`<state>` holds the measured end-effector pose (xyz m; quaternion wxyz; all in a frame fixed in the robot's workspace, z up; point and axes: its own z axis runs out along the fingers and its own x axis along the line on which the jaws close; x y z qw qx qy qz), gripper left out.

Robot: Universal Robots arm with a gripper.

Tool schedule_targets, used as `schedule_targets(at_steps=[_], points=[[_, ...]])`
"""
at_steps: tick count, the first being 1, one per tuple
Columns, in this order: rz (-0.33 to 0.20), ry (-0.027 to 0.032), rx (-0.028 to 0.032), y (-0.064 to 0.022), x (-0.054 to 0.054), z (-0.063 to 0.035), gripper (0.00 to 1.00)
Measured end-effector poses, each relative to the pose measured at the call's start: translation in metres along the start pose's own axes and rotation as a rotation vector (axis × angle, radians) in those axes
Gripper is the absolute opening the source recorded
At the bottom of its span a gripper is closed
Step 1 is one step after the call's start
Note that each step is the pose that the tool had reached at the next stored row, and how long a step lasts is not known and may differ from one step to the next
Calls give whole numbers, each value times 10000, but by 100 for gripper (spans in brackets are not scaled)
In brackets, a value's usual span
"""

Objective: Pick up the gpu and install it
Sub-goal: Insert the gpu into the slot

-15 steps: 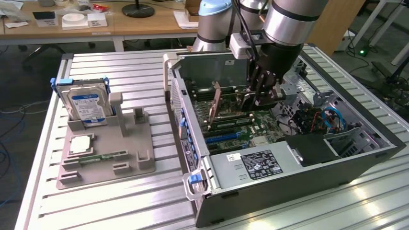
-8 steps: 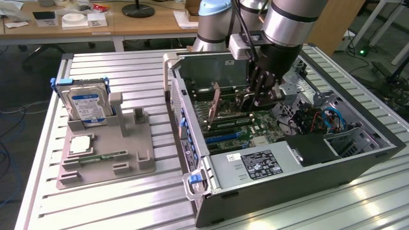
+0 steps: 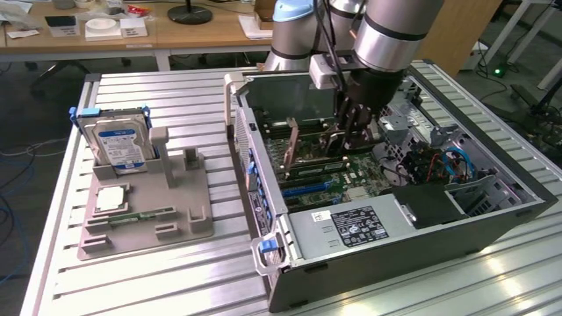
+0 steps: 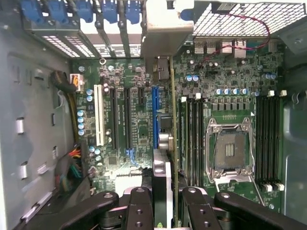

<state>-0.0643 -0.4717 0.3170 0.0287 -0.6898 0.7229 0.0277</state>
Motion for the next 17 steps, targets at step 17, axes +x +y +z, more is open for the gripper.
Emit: schedule_targets(at_steps=[17], points=[[76,156,12,96,1,225,28]])
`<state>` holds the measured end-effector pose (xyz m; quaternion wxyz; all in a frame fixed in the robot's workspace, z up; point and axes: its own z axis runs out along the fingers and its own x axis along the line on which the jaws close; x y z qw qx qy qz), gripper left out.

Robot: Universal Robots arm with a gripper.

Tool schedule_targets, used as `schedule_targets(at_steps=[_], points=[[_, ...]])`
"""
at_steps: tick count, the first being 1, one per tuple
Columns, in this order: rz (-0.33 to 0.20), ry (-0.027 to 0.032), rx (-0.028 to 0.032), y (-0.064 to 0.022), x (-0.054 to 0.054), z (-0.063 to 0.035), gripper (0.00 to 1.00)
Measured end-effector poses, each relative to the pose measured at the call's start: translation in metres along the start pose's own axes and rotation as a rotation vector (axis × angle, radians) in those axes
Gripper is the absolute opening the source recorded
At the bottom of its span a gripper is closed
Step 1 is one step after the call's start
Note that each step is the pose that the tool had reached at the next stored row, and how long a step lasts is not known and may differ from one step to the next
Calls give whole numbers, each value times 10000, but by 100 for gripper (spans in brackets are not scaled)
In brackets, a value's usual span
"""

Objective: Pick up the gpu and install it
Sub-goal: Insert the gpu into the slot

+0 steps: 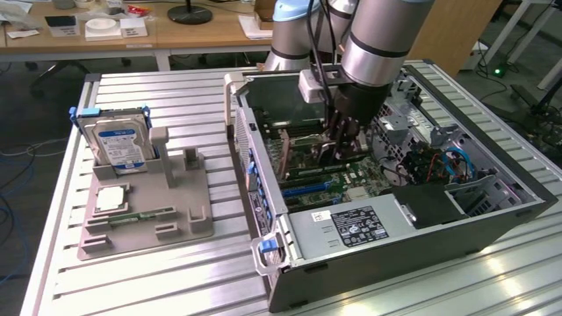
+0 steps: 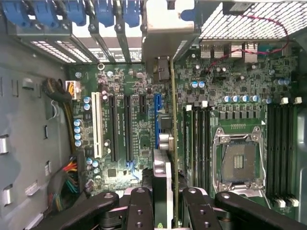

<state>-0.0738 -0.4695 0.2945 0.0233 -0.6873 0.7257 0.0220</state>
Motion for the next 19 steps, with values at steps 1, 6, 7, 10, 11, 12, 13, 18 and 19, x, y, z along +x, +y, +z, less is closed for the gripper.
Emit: schedule_targets(at_steps=[1,6,7,10,11,12,13,18,19], points=[[59,1,4,0,1,18,28],[177,15,0,30,7,94,28],[176,15,-2,46,9,109,28],[175,16,-14,75,15,190,28],[176,15,-14,84,17,209,28],[176,14,-15,98,18,226,28],[177,14,-15,108,20,242,28],[178,18,-37,130,27,327,28],[178,16,-38,135,27,334,28]])
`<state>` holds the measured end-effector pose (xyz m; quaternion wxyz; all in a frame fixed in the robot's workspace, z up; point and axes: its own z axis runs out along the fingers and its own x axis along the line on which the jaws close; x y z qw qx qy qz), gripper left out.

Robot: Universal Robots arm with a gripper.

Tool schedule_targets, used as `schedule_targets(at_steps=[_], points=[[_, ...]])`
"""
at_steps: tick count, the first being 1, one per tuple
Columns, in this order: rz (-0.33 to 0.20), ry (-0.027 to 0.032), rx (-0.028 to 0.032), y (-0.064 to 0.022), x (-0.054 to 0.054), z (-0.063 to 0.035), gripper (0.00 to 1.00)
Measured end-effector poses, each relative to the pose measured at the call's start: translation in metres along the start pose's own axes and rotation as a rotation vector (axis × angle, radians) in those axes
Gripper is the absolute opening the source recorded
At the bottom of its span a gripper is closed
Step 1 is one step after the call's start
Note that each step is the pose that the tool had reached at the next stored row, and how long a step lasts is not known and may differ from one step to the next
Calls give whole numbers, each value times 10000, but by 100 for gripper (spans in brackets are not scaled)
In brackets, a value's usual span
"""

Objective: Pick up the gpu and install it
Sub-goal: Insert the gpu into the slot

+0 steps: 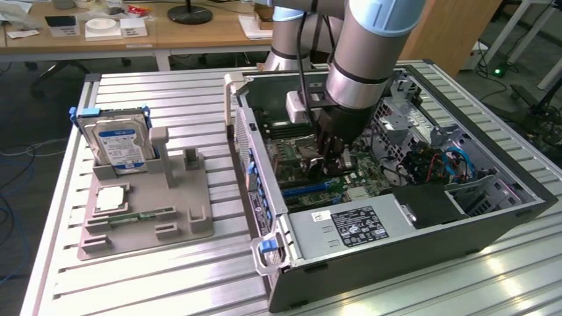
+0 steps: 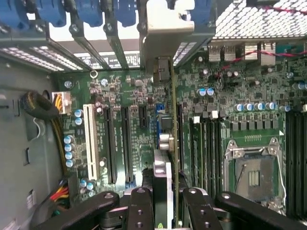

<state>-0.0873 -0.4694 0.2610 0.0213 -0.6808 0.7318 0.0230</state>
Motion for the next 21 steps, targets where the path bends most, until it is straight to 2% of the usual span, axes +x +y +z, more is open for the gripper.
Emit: schedule_targets(at_steps=[11,17,21], points=[[1,2,-21,42,17,102,28],[3,6,-76,51,21,155,28],[4,8,-85,52,24,192,28]])
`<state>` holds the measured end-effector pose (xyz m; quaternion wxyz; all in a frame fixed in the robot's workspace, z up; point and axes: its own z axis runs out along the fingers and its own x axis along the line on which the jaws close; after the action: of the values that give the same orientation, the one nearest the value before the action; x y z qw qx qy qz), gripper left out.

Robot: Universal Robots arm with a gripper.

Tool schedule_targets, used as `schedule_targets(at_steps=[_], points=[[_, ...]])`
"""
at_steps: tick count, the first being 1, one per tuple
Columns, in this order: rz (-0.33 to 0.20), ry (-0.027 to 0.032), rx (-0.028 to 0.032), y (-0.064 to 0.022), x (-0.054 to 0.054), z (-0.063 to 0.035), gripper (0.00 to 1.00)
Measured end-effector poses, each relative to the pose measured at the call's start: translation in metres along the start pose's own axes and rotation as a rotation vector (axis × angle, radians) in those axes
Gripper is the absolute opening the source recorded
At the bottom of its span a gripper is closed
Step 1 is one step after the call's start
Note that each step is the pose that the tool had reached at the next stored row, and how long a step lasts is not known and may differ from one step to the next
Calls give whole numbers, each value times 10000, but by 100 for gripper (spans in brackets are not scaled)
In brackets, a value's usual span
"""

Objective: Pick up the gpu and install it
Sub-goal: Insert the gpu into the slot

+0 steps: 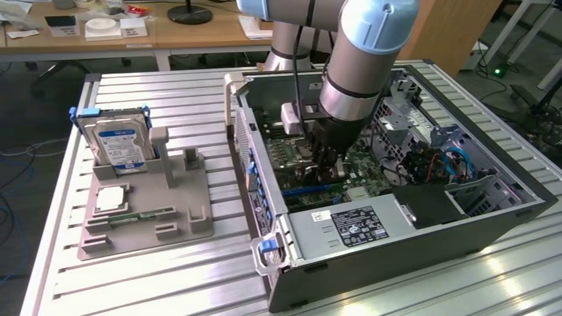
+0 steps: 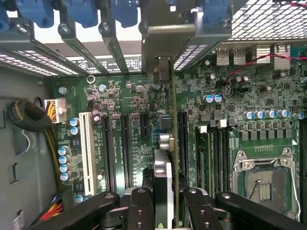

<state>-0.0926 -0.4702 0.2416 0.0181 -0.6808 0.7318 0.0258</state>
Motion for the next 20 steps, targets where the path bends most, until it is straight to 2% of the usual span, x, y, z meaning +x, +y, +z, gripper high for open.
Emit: schedule_targets(at_steps=[5,20], points=[[1,-2,1,28,-2,2,28],[0,-1,-6,33,-5,52,28]])
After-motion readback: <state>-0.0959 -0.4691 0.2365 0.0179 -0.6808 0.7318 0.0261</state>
